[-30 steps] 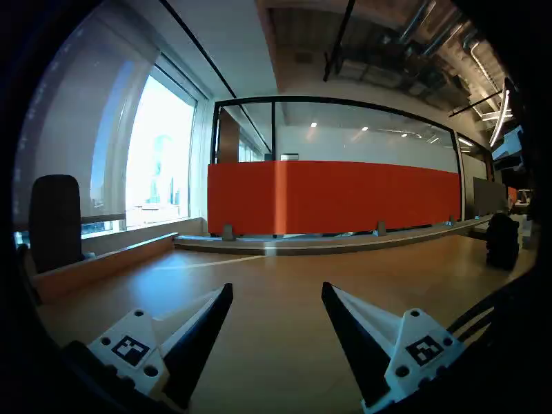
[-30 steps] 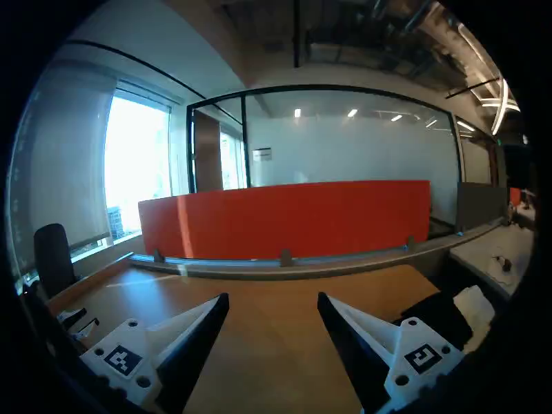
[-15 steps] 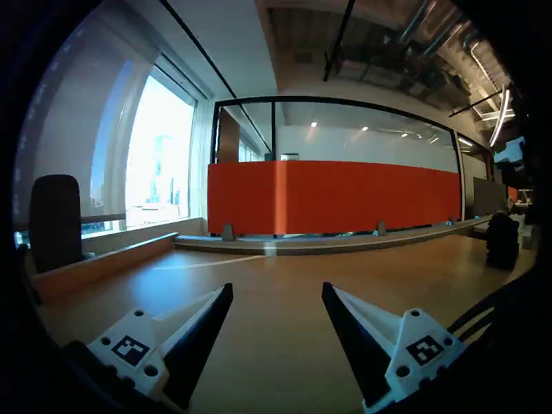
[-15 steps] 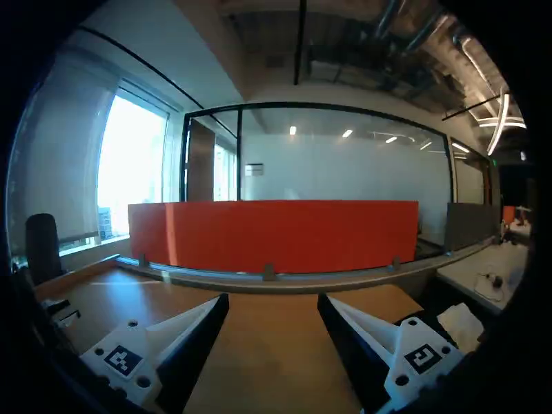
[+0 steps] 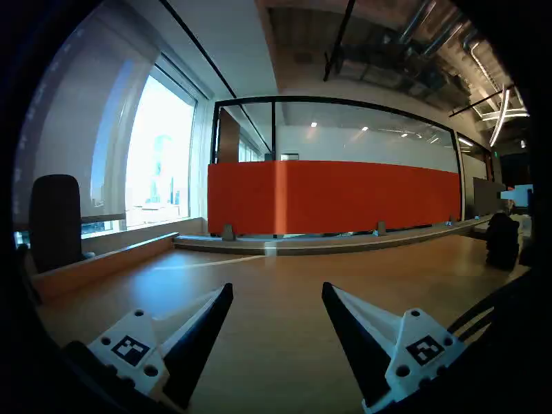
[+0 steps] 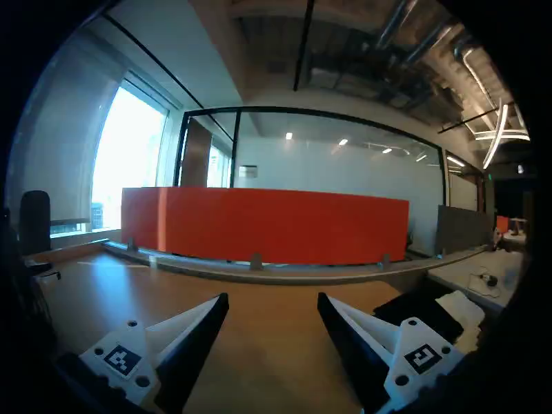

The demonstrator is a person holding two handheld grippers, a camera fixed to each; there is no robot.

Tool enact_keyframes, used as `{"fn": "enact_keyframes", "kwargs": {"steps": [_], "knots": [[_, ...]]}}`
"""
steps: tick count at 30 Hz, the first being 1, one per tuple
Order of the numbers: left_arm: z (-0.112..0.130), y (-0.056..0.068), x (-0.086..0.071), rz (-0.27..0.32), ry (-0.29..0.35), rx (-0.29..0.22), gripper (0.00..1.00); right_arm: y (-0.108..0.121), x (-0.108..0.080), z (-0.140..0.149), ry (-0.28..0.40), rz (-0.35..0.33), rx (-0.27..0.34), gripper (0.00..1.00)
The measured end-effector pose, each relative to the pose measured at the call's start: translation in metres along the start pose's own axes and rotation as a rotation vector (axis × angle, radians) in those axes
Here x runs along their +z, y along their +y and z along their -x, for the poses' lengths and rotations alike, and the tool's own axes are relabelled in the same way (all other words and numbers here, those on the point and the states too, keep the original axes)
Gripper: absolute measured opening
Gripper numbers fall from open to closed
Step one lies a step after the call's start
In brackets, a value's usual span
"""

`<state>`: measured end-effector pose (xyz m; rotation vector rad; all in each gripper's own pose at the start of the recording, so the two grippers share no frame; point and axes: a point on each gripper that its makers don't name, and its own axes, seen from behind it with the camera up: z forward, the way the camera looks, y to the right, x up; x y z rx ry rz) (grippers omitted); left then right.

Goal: Fold towel

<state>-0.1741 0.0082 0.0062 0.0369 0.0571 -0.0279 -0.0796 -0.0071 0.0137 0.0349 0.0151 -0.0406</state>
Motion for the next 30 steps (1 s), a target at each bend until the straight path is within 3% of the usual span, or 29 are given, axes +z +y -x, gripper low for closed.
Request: {"fn": "enact_keyframes", "kwargs": {"steps": [16, 30], "knots": [[0.000, 0.001, 0.000, 0.000, 0.000, 0.000, 0.96, 0.020, 0.000, 0.069, -0.003, 0.047, -0.003, 1.00], [0.001, 0.001, -0.001, 0.000, 0.000, 0.000, 0.96, 0.015, 0.001, 0.093, -0.021, 0.025, 0.014, 1.00]]}}
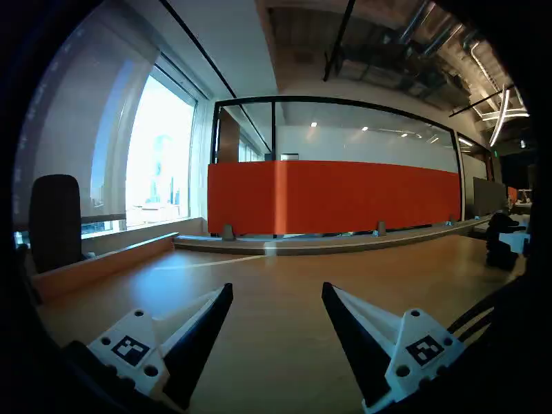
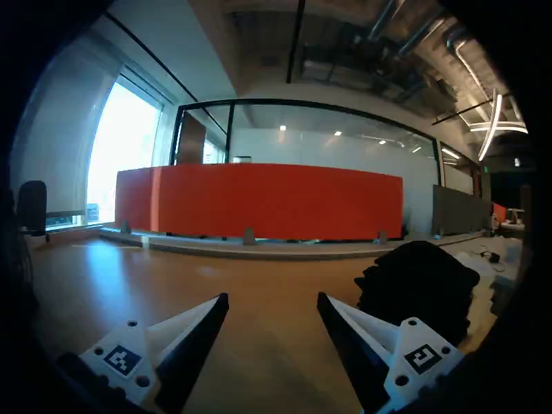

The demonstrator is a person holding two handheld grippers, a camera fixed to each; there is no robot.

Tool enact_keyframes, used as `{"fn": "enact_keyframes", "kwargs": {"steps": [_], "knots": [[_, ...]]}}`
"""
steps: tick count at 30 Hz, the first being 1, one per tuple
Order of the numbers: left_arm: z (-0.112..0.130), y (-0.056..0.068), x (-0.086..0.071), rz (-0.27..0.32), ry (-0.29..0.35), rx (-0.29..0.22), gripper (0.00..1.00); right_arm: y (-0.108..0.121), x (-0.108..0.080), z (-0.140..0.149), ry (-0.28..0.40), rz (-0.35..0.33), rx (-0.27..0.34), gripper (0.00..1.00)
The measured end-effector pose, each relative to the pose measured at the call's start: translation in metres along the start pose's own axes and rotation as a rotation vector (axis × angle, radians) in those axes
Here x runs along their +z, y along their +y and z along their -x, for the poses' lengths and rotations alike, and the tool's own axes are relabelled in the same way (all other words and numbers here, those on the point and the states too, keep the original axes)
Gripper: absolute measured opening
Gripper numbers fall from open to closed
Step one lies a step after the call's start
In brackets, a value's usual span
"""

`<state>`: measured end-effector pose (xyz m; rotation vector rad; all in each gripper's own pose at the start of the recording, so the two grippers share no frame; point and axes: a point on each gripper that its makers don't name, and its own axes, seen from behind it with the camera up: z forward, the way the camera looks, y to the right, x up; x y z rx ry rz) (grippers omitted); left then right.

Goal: Fold towel

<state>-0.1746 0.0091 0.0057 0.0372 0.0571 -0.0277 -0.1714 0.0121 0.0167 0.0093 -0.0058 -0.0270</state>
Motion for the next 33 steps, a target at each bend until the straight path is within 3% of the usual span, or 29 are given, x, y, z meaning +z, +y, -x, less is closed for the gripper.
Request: {"fn": "enact_keyframes", "kwargs": {"steps": [6, 33], "knots": [[0.000, 0.000, 0.000, 0.000, 0.000, 0.000, 0.96, 0.001, 0.000, -0.001, -0.001, 0.004, 0.034, 0.99], [0.000, -0.001, 0.000, 0.000, 0.000, 0.000, 0.96, -0.001, -0.009, -0.010, 0.031, -0.005, 0.033, 0.99]]}}
